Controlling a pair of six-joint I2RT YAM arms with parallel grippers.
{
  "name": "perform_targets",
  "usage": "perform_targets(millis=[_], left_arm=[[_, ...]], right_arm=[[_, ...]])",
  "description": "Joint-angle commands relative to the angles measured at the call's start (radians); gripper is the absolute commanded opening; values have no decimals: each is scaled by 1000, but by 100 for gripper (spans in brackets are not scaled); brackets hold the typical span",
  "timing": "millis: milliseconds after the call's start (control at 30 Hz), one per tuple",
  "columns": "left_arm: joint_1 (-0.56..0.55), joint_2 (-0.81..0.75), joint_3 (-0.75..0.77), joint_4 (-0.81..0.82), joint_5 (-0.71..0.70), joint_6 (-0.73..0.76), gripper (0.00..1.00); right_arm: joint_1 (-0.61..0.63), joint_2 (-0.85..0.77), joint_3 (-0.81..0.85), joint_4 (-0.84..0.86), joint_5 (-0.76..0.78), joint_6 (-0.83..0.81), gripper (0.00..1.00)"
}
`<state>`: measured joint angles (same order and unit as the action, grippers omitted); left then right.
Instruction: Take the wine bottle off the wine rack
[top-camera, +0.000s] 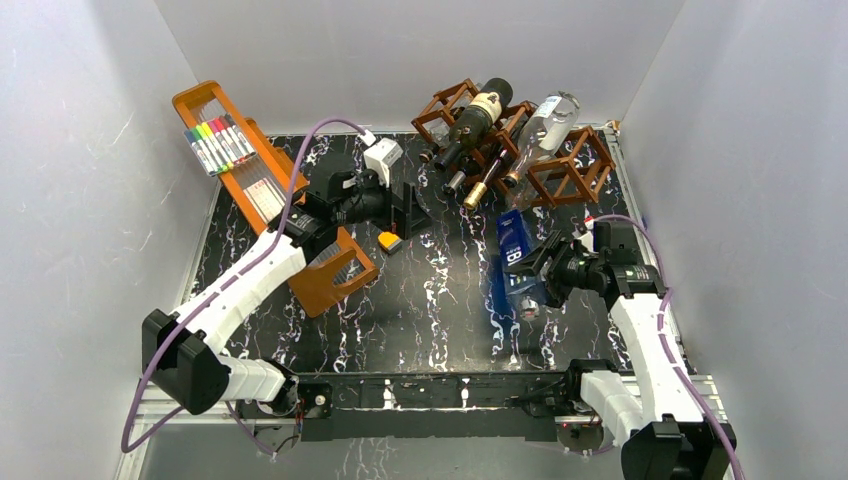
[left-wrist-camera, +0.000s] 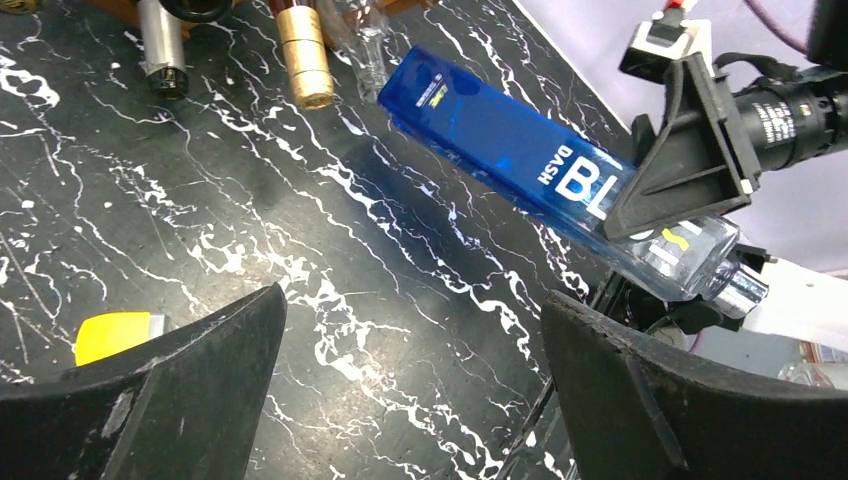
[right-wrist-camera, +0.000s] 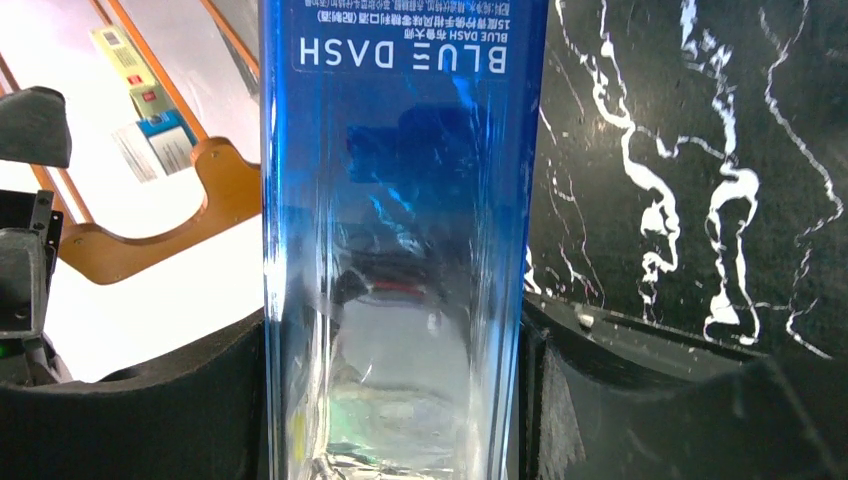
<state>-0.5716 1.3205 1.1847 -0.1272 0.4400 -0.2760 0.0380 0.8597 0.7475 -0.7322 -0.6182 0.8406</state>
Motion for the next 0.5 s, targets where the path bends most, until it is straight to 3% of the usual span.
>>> perform_targets(millis=[0,200,467], left_arm=[[-6,-17,-10,50,76,27,98],[-86,-42,-81,131,42,144,98],[-148,-194,-377,489,171,437,98]], right_arm=[[1,16,89,18,-185,-67,0],[1,74,138,-73,-212,-167,0],[3,220,214,-166,-259,-320,0]])
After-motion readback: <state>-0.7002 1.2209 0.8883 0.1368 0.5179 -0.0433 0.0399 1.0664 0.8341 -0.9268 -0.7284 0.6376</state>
